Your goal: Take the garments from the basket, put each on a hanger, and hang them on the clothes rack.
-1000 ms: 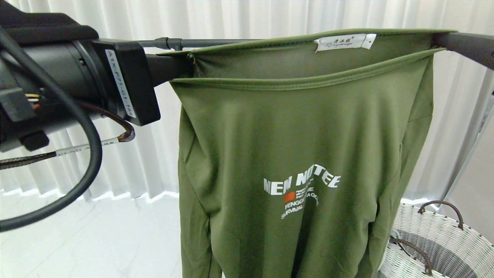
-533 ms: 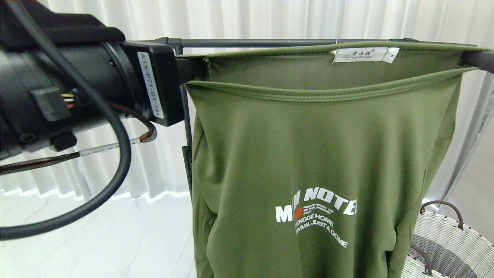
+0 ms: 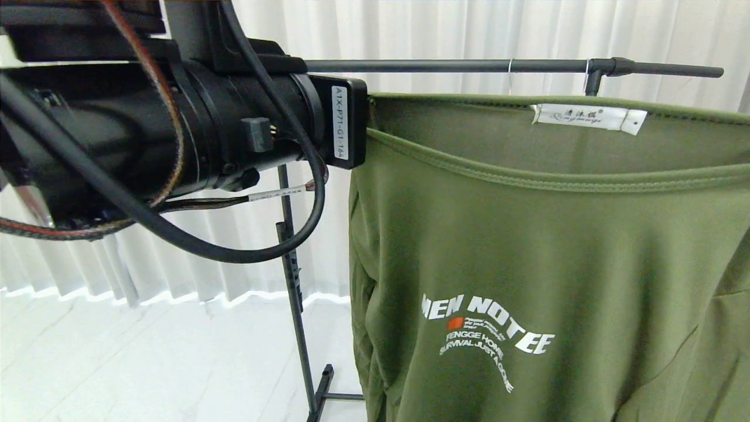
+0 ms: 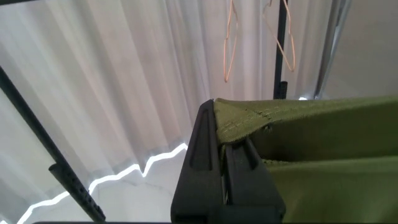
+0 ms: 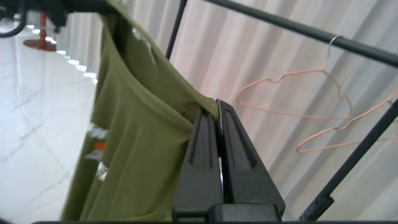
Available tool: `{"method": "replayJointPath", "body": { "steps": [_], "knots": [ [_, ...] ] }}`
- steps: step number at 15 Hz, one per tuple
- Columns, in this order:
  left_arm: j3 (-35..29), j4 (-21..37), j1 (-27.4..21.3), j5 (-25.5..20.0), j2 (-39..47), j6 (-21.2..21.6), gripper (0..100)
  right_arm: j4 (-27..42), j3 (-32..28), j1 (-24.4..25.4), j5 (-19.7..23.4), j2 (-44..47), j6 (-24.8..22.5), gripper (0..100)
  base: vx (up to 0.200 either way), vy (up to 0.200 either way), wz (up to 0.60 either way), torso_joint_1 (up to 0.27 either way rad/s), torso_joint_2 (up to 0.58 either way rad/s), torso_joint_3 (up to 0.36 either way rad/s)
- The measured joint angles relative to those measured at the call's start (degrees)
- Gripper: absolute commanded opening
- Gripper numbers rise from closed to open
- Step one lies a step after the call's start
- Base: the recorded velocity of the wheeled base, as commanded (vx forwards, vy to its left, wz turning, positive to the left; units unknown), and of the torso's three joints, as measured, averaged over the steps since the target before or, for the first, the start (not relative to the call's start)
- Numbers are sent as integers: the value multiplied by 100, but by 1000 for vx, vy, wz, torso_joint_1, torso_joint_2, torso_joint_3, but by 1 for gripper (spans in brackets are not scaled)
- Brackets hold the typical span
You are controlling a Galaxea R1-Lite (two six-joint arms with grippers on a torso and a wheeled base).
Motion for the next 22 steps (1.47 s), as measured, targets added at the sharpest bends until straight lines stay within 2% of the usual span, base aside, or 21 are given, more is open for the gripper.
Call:
{"method": "replayJointPath", "body": {
  "steps": [7,11,13,17,22],
  "knots": [
    [133,24,-9,13,16,-104,0,-39,118,77,-22,-27,2,0,0,0,0,0,0,0],
    [635,475,-83,18,-527,-295,0,-94,-240,-6,-30,445,41,0,0,0,0,0,0,0],
    [955,533,-122,16,-852,-385,0,-419,-441,-124,-22,813,73,0,0,0,0,0,0,0],
    [1434,546,-606,11,-1278,-494,0,-1226,-670,-367,5,1616,233,0,0,0,0,0,0,0],
    [1580,527,-992,-2,-1414,-494,0,-1363,-850,-422,-33,2032,317,0,0,0,0,0,0,0]
  ]
}}
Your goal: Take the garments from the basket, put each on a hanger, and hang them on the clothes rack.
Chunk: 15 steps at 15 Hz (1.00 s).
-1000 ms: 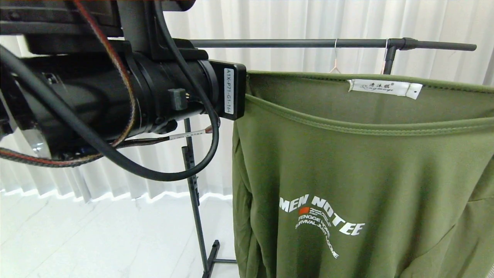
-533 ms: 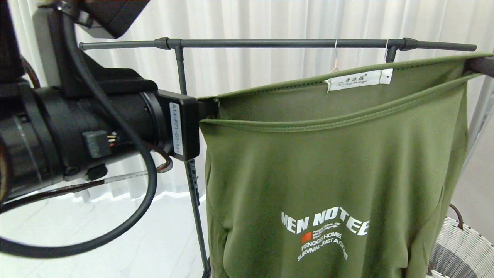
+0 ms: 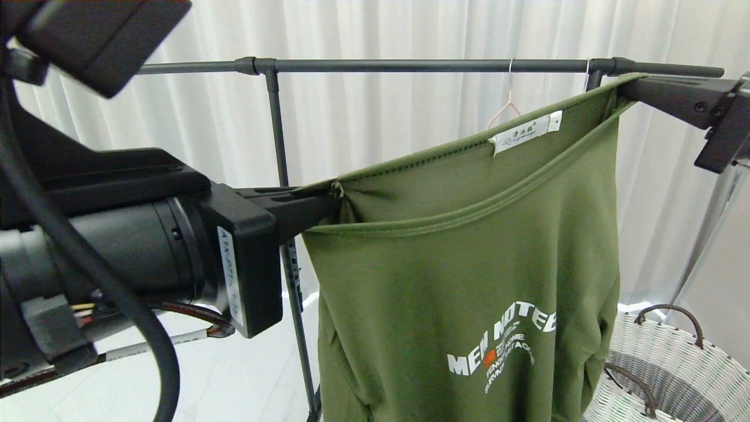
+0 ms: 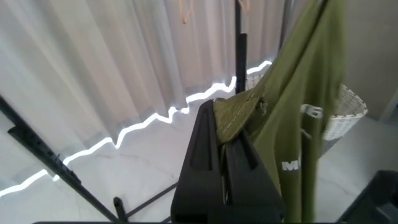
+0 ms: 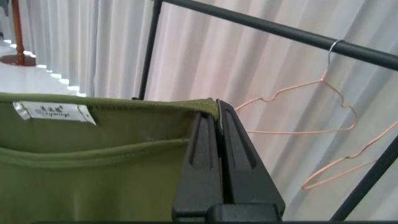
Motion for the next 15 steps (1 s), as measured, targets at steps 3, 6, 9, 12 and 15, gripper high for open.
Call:
{"method": "replayJointPath", "body": {
  "steps": [3,6,9,12,15],
  "knots": [
    [-325,-29,9,22,99,10,0,471,-6,-94,-6,-289,-13,0,0,0,0,0,0,0],
    [-783,-44,146,21,289,29,0,1161,37,-138,7,-839,-27,0,0,0,0,0,0,0],
    [-681,-41,249,38,506,13,0,1319,352,-141,11,-1241,-46,0,0,0,0,0,0,0],
    [-730,-46,273,33,597,29,0,1330,373,-139,10,-1412,-49,0,0,0,0,0,0,0],
    [-741,-49,271,32,636,16,0,1332,394,-133,5,-1475,-49,0,0,0,0,0,0,0]
  ]
}}
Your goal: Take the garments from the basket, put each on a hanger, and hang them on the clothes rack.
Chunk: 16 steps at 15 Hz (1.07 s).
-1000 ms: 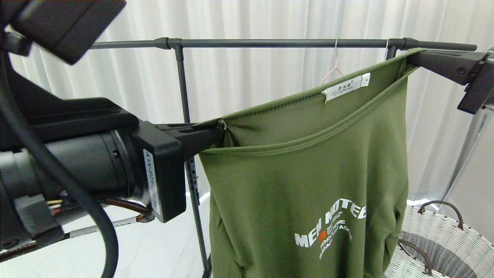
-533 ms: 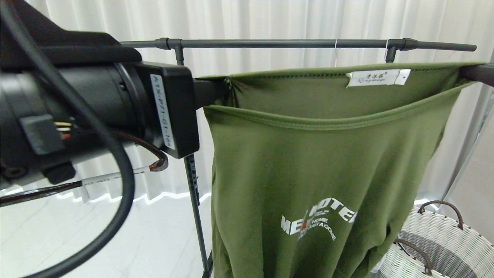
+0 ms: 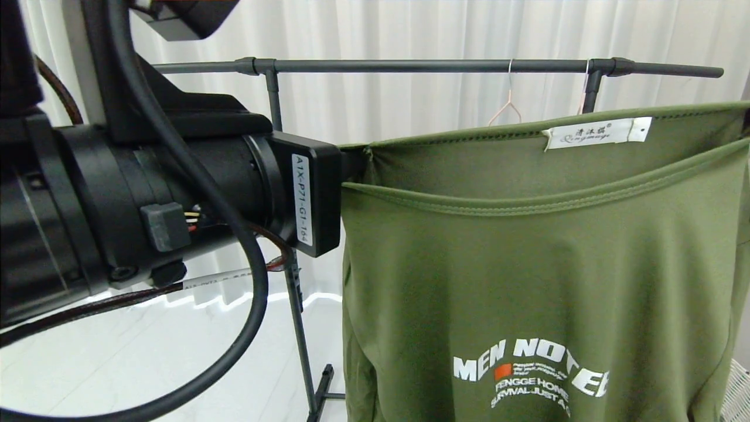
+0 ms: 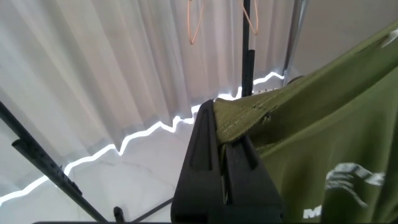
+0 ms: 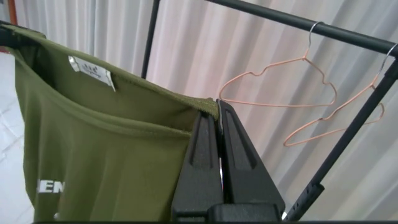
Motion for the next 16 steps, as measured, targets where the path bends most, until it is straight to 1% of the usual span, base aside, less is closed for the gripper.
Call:
{"method": "replayJointPath", "body": {
  "steps": [4,5,7,10,12,14,15,16],
  "knots": [
    [-6,2,-4,-11,16,22,0,132,33,-2,-2,-124,0,0,0,0,0,0,0,0],
    [-22,2,-4,-13,24,20,0,271,41,-2,5,-177,5,100,0,0,0,0,0,0],
    [-30,-29,-9,-16,50,2,0,408,63,-6,22,-276,2,100,0,0,0,0,0,0],
    [-33,-213,27,-13,116,22,0,413,243,-6,30,-460,5,100,0,0,0,0,0,0],
    [-30,-258,261,-10,182,69,0,436,364,-6,55,-619,24,100,0,0,0,0,0,0],
    [33,-284,518,-11,232,100,0,445,475,2,252,-772,27,100,0,0,0,0,0,0],
    [121,-458,661,-13,243,104,0,445,557,4,451,-863,30,100,0,0,0,0,0,0],
    [229,-636,769,-13,243,127,0,450,627,-2,495,-931,41,100,0,0,0,0,0,0]
  ]
}}
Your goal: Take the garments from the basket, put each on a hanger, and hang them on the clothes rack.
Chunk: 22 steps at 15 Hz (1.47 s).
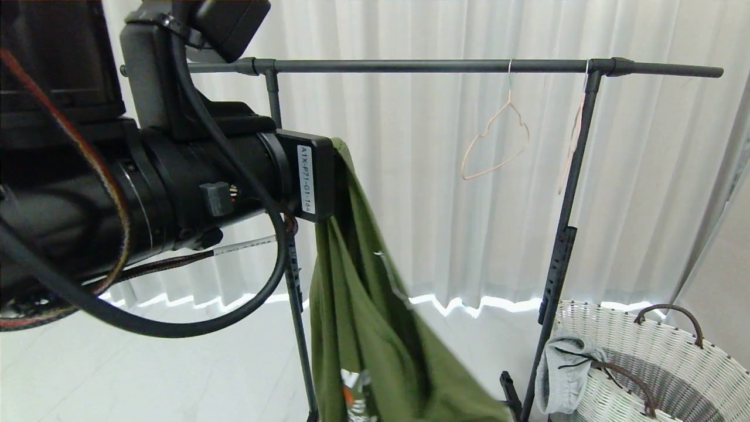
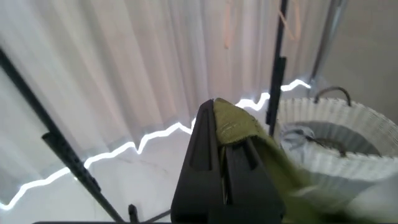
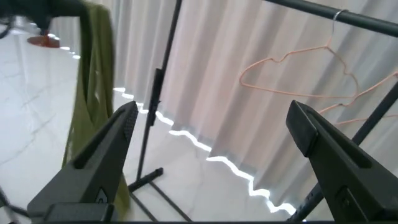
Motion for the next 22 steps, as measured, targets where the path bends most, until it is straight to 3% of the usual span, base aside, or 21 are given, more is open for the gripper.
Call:
{"method": "replayJointPath", "body": {
  "steps": [3,7,10,12,17,22],
  "knots": [
    [358,-116,305,20,-89,167,0,132,93,-260,-62,-63,22,100,0,0,0,0,0,0],
    [1089,-127,1054,-7,-463,302,0,1362,135,-1545,-468,-57,22,100,0,0,0,0,0,0],
    [1460,-132,1675,-51,-728,288,0,1432,416,-2275,-589,-77,7,100,0,0,0,0,0,0],
    [1587,-132,1879,-93,-828,302,0,1140,884,-2384,-602,-127,-129,100,0,0,0,0,0,0],
    [1662,-132,1954,-90,-1003,324,0,-855,2285,-2688,-634,-245,-494,100,0,0,0,0,0,0],
    [1813,-132,1948,-95,-1141,335,0,-901,2481,-2721,-624,-483,-532,100,0,0,0,0,0,0]
  ]
}}
